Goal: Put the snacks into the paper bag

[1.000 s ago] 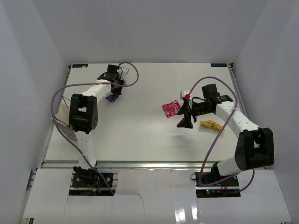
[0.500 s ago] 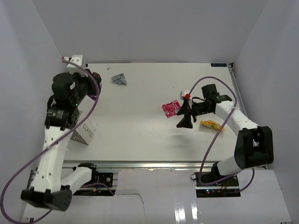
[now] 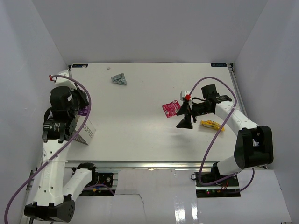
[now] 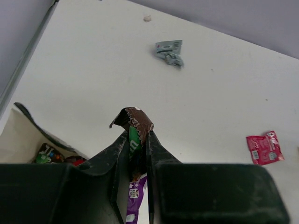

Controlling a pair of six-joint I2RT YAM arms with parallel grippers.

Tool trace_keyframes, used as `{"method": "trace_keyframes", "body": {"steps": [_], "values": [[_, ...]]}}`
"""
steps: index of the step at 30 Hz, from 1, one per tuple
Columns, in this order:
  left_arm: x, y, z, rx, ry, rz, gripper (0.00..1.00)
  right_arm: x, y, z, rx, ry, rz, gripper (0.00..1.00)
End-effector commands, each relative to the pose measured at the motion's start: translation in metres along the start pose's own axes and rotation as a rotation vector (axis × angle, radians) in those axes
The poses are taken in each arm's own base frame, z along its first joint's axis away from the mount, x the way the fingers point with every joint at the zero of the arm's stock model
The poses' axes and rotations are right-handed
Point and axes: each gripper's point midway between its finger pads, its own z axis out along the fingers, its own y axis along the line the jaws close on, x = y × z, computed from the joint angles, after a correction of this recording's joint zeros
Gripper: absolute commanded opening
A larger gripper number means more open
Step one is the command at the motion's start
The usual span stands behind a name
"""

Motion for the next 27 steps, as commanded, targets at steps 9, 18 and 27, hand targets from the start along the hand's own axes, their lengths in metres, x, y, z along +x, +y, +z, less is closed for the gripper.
{"method": "trace_keyframes", "body": {"steps": [9,18,27], "values": [[-0.002,0.063,-0.001,-0.249,-0.05,0.022,0.24,-0.005,0.01,-0.007,0.007,-0.023,-0.041,0.84],[0.011,0.085,-0.005,-0.34,-0.088,0.063,0.25,-0.005,0.008,-0.008,0.01,-0.022,-0.031,0.84],[0.013,0.084,0.002,-0.321,-0.11,0.078,0.35,-0.004,0.006,-0.009,0.014,-0.02,-0.027,0.84]]}}
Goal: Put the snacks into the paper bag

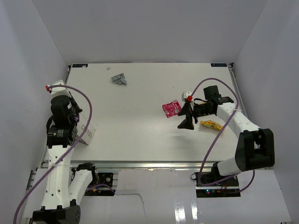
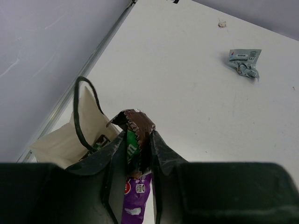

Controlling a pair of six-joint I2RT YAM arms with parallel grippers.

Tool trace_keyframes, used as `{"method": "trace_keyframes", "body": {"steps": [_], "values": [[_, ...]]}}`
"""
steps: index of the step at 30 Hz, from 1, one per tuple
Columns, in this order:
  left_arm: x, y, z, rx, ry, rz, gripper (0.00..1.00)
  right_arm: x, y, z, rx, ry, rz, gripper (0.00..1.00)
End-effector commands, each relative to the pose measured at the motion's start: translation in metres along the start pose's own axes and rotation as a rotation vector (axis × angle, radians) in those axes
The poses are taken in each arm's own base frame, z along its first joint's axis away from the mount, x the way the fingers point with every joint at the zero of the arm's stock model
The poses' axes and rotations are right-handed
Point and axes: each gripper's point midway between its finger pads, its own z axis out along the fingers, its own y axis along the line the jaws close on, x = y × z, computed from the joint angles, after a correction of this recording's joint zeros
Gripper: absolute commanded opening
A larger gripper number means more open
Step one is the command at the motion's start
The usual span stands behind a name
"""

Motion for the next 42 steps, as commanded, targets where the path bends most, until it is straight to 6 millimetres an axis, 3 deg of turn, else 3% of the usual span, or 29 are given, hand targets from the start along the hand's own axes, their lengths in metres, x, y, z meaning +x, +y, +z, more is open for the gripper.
{"method": "trace_keyframes", "body": {"steps": [1,13,16,19,21,22,24,25,26,27,29,33,36,42], "values": [[-0.017,0.002,-0.001,-0.006,-0.071,-0.007,0.36,-0.007,0.003,-0.003,-0.005,-0.019,-0.014,0.84],[-0.022,0.002,-0.003,-0.01,-0.091,-0.034,0.59,-0.004,0.001,-0.003,-0.006,-0.016,-0.002,0.85],[-0.037,-0.012,-0.01,0.075,-0.132,-0.048,0.67,-0.004,0.0,-0.003,-0.007,-0.016,0.0,0.85],[-0.058,-0.039,-0.021,0.238,-0.188,-0.055,0.79,-0.003,-0.004,-0.004,0.004,-0.004,0.011,0.85],[-0.071,-0.068,-0.034,0.407,-0.217,-0.051,0.91,0.001,-0.021,-0.002,0.052,0.017,0.047,0.96],[-0.075,-0.078,-0.04,0.467,-0.22,-0.061,0.93,0.012,-0.036,-0.004,0.159,0.074,0.24,0.98],[-0.081,-0.102,-0.051,0.607,-0.213,-0.069,0.98,0.036,-0.079,-0.009,0.361,0.16,0.374,0.98],[-0.082,-0.11,-0.055,0.654,-0.2,-0.094,0.98,0.035,-0.091,-0.011,0.42,0.175,0.46,0.95],[-0.084,-0.117,-0.056,0.695,-0.189,-0.105,0.98,0.053,-0.099,-0.005,0.46,0.24,0.541,0.9],[-0.082,-0.128,-0.063,0.766,-0.166,-0.11,0.98,0.067,-0.112,-0.012,0.562,0.307,0.586,0.9],[-0.081,-0.139,-0.068,0.832,-0.126,-0.166,0.98,0.072,-0.129,-0.01,0.664,0.322,0.71,0.9],[-0.074,-0.156,-0.073,0.938,-0.045,-0.236,0.98,0.064,-0.153,-0.005,0.761,0.253,0.805,0.9],[-0.067,-0.16,-0.074,0.965,-0.02,-0.268,0.98,0.048,-0.174,0.008,0.774,0.193,0.751,0.9],[-0.071,-0.162,-0.083,0.991,-0.013,-0.316,0.98,0.048,-0.201,0.036,0.795,0.222,0.734,0.9]]}}
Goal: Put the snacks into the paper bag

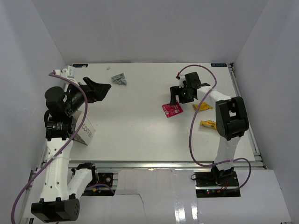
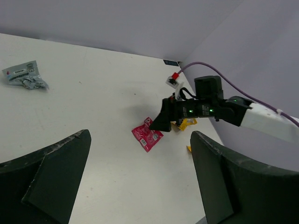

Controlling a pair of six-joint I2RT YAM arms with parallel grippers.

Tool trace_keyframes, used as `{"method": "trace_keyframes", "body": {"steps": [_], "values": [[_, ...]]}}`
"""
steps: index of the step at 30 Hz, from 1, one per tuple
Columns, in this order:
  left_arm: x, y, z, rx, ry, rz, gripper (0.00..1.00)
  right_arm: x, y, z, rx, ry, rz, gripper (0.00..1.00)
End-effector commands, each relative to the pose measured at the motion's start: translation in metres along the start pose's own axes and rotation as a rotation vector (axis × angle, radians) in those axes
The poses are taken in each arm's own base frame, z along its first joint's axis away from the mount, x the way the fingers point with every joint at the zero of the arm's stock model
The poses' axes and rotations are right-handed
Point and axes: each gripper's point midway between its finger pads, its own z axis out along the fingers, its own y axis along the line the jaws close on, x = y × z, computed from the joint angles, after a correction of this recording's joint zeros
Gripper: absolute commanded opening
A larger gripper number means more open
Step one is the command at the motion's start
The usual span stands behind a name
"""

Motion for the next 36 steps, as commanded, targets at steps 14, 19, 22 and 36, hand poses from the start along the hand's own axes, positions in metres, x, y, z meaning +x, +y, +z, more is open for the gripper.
{"method": "trace_keyframes", "body": {"steps": [14,19,22,36], "values": [[-0.026,-0.046,0.0,0.169,-0.008,-0.207,0.98,0.018,-0.019,0.037,0.196,0.123,-0.052,0.88],[-0.011,-0.043,-0.001,0.172,0.029,-0.252,0.98,0.032,-0.009,0.032,0.142,0.154,-0.044,0.83],[-0.001,-0.04,-0.003,0.166,0.041,-0.268,0.98,0.021,0.0,0.022,0.081,0.117,-0.029,0.91],[0.023,-0.039,-0.009,0.184,0.098,-0.313,0.98,0.035,0.011,0.017,-0.106,0.202,-0.181,0.9]]}}
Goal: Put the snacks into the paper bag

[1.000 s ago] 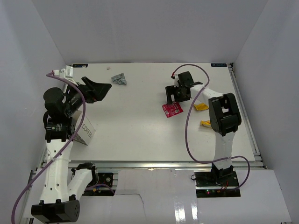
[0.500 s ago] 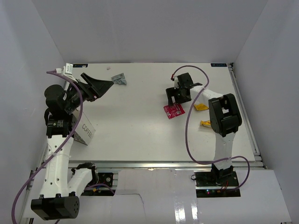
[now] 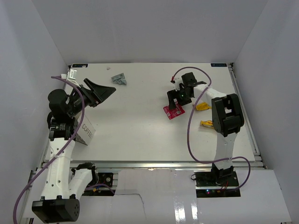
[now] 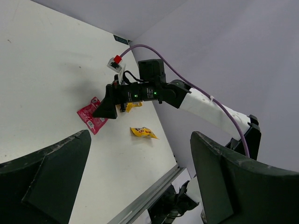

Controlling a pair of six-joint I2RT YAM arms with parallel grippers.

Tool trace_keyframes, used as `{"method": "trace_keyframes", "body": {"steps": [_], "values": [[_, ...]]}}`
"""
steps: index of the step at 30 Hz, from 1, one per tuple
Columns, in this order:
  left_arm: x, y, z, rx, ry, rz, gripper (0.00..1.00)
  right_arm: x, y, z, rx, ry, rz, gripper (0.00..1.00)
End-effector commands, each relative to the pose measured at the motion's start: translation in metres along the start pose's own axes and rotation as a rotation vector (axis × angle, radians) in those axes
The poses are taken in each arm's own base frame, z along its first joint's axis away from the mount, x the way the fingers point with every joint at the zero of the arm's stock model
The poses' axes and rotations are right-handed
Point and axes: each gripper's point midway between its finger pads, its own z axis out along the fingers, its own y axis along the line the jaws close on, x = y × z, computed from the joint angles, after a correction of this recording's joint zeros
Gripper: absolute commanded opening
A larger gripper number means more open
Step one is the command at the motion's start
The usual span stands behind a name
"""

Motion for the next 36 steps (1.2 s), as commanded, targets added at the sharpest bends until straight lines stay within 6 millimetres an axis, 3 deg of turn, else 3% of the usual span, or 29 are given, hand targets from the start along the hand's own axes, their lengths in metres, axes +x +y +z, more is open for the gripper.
{"method": "trace_keyframes", "body": {"steps": [1,5,9,15,16,18,19,22,26,28,32,35,36], "values": [[0.006,-0.007,-0.006,0.031,0.012,-0.002,0.98,0.025,0.003,0.004,-0.04,0.096,-0.115,0.9],[0.013,-0.001,-0.004,0.025,0.031,-0.033,0.98,0.04,-0.009,0.016,0.048,0.133,-0.16,0.9],[0.025,0.003,0.004,0.015,0.06,-0.061,0.98,0.055,-0.013,0.03,0.15,0.18,-0.174,1.0],[0.061,0.003,0.023,0.023,0.145,-0.09,0.98,0.077,-0.011,0.038,0.157,0.212,-0.127,0.61],[0.067,0.01,0.029,0.003,0.153,-0.1,0.98,0.076,-0.01,0.037,0.153,0.205,-0.125,0.5],[0.079,0.006,0.036,0.017,0.182,-0.104,0.98,0.076,-0.006,0.035,0.134,0.196,-0.12,0.4],[0.082,0.007,0.039,0.015,0.19,-0.109,0.98,0.075,-0.004,0.034,0.123,0.19,-0.119,0.29],[0.098,0.012,0.052,0.01,0.229,-0.127,0.98,0.061,0.006,0.024,0.052,0.14,-0.114,0.17],[0.117,0.025,0.067,-0.022,0.269,-0.159,0.98,0.035,0.042,-0.002,-0.197,0.024,-0.131,0.13],[0.13,0.03,0.076,-0.038,0.3,-0.178,0.98,0.018,0.073,-0.025,-0.388,-0.058,-0.153,0.12],[0.145,0.027,0.092,-0.003,0.344,-0.173,0.98,-0.004,0.114,-0.066,-0.667,-0.169,-0.187,0.12],[0.139,-0.002,0.096,0.095,0.356,-0.077,0.98,-0.025,0.138,-0.089,-0.781,-0.232,-0.262,0.12],[0.121,-0.025,0.096,0.154,0.319,-0.017,0.98,-0.033,0.144,-0.093,-0.796,-0.253,-0.309,0.12]]}}
